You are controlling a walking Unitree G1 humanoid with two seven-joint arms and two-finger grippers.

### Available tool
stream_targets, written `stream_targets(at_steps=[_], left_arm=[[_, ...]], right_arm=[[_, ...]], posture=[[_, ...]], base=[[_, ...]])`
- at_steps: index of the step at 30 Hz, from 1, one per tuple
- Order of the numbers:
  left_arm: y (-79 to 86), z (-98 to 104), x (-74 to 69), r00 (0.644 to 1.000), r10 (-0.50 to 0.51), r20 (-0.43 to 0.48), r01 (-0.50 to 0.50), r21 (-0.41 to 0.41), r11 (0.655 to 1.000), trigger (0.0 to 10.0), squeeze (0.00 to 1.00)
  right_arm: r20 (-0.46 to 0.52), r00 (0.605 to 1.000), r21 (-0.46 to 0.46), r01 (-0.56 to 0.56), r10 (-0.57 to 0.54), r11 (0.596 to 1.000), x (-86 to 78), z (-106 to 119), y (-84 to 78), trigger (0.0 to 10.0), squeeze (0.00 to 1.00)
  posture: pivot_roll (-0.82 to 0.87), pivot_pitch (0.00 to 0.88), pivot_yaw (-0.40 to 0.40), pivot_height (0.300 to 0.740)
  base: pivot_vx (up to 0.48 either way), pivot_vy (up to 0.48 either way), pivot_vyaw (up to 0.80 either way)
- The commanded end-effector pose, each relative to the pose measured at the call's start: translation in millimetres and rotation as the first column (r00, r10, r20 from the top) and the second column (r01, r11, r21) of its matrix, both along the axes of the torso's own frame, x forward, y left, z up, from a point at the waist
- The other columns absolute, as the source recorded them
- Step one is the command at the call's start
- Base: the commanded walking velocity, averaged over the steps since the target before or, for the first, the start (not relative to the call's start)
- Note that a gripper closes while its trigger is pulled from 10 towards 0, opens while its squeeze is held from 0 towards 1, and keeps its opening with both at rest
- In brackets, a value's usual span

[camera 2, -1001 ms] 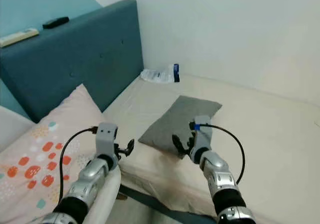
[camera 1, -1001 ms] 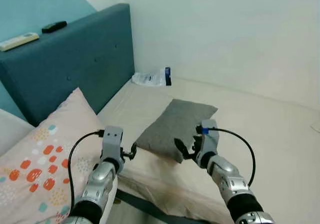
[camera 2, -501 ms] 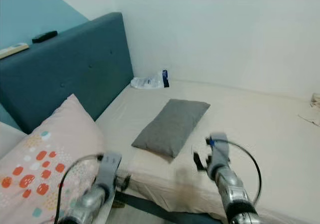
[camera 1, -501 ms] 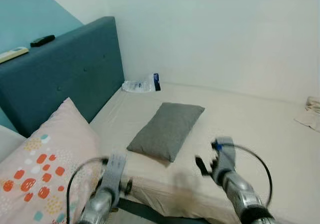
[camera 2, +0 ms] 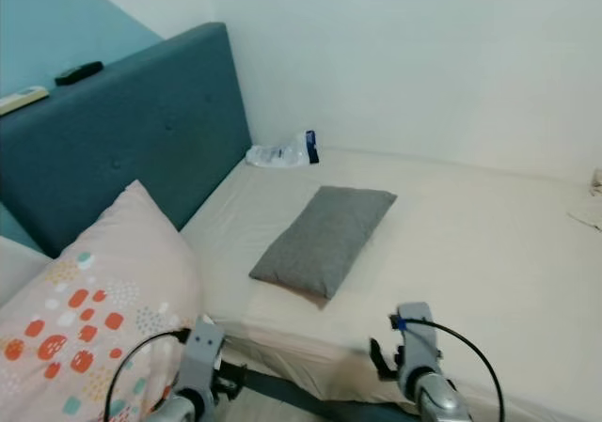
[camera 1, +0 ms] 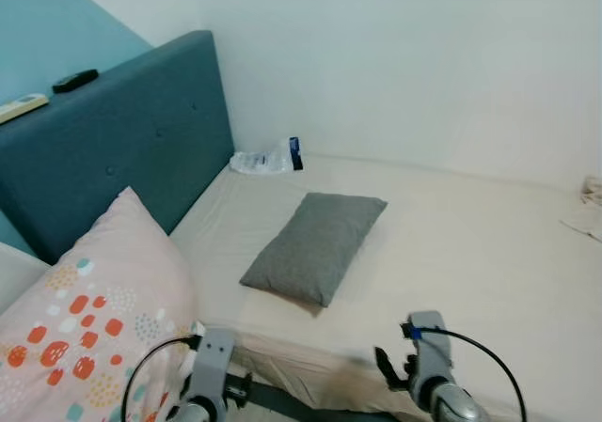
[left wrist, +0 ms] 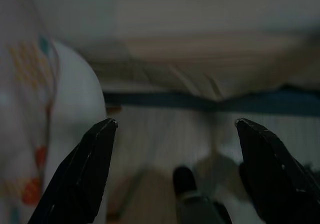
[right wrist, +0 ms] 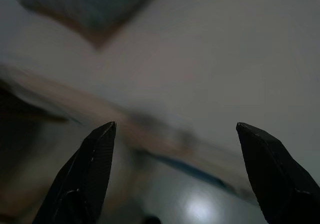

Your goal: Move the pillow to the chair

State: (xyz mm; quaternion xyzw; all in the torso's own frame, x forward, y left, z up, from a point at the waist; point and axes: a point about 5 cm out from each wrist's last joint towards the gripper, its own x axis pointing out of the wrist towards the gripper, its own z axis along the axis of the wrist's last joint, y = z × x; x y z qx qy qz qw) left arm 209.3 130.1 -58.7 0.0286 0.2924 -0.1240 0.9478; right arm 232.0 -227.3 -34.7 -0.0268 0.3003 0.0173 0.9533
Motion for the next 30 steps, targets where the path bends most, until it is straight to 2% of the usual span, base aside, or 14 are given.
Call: stream_targets(at_steps=[1,5,7,14,17,18,20,23,24,25,26,28,30], left_arm=[[5.4,-10,-13.6,0.998,0.003,-0.067,-0.002,0.012,1.0,10.0,0.0],[10.6,-14,-23.6,0.997,0.015,-0.078,-0.015,0.004,1.0,10.0,0.0],[17.0,-20,-41.4,0.995,0.024,-0.102,-0.023,0.004,1.0,10.0,0.0],[19.7,-21,-40.2,0.992,0.033,-0.123,-0.035,-0.02,0.999,10.0,0.0],[20.3,-28,-45.7,0.976,0.038,-0.215,-0.049,-0.046,0.998,10.0,0.0],[20.3,-28,-45.7,0.976,0.038,-0.215,-0.049,-0.046,0.998,10.0,0.0],[22.4,-34,-54.8,0.952,0.078,-0.296,-0.103,-0.07,0.992,10.0,0.0],[27.1,-41,-67.4,0.915,0.144,-0.378,-0.18,-0.061,0.982,10.0,0.0],[27.1,-41,-67.4,0.915,0.144,-0.378,-0.18,-0.061,0.982,10.0,0.0],[29.3,-46,-78.7,0.879,0.187,-0.439,-0.23,-0.045,0.972,10.0,0.0],[29.3,-46,-78.7,0.879,0.187,-0.439,-0.23,-0.045,0.972,10.0,0.0],[30.1,-50,-88.9,0.856,0.179,-0.484,-0.216,-0.022,0.976,10.0,0.0],[28.4,-50,-89.6,0.857,0.161,-0.49,-0.198,-0.026,0.98,10.0,0.0]], right_arm=[[-0.041,0.999,0.011,0.015,-0.015,1.0,-12.3,-9,-0.5,10.0,0.0],[-0.054,0.998,0.029,-0.019,0.021,0.999,-21.2,-14,4.4,10.0,0.0],[-0.095,0.995,0.049,-0.024,0.028,0.999,-36.5,-24,9.0,10.0,0.0],[-0.143,0.989,0.074,-0.016,0.026,0.997,-42.6,-32,16.8,10.0,0.0],[-0.196,0.98,0.1,0.058,-0.037,0.993,-49.1,-38,13.1,10.0,0.0],[-0.196,0.98,0.1,0.058,-0.037,0.993,-49.1,-38,13.1,10.0,0.0],[-0.241,0.964,0.113,0.146,-0.115,0.983,-57.6,-42,6.7,10.0,0.0],[-0.29,0.938,0.136,0.236,-0.189,0.962,-67.5,-48,3.5,10.0,0.0],[-0.29,0.938,0.136,0.236,-0.189,0.962,-67.5,-48,3.5,10.0,0.0],[-0.338,0.916,0.132,0.274,-0.216,0.953,-77.1,-53,2.7,10.0,0.0],[-0.338,0.916,0.132,0.274,-0.216,0.953,-77.1,-53,2.7,10.0,0.0],[-0.39,0.893,0.115,0.288,-0.223,0.951,-88.1,-58,3.7,10.0,0.0],[-0.408,0.878,0.119,0.322,-0.25,0.939,-92.1,-60,2.4,10.0,0.0]], posture=[[-0.04,0.0,-0.002,0.74],[-0.03,0.0,-0.01,0.74],[-0.01,0.0,-0.013,0.74],[0.0,0.0,-0.003,0.74],[0.01,0.0,0.006,0.74],[0.01,0.0,0.006,0.74],[0.02,0.0,0.006,0.74],[0.0,0.0,0.005,0.74],[0.0,0.0,0.005,0.74],[0.01,0.0,-0.004,0.74],[0.01,0.0,-0.004,0.74],[0.0,0.0,-0.007,0.74],[0.0,0.0,-0.011,0.74]], base=[[0.0,0.0,0.0],[0.0,0.0,0.0],[0.0,0.0,0.0],[0.0,0.0,0.0],[0.0,0.0,0.0],[0.0,0.0,0.0],[0.0,0.0,0.0],[0.0,0.0,0.0],[0.0,0.0,0.0],[0.0,0.0,0.0],[0.0,0.0,0.0],[0.0,0.0,0.0],[0.0,0.0,0.0]])
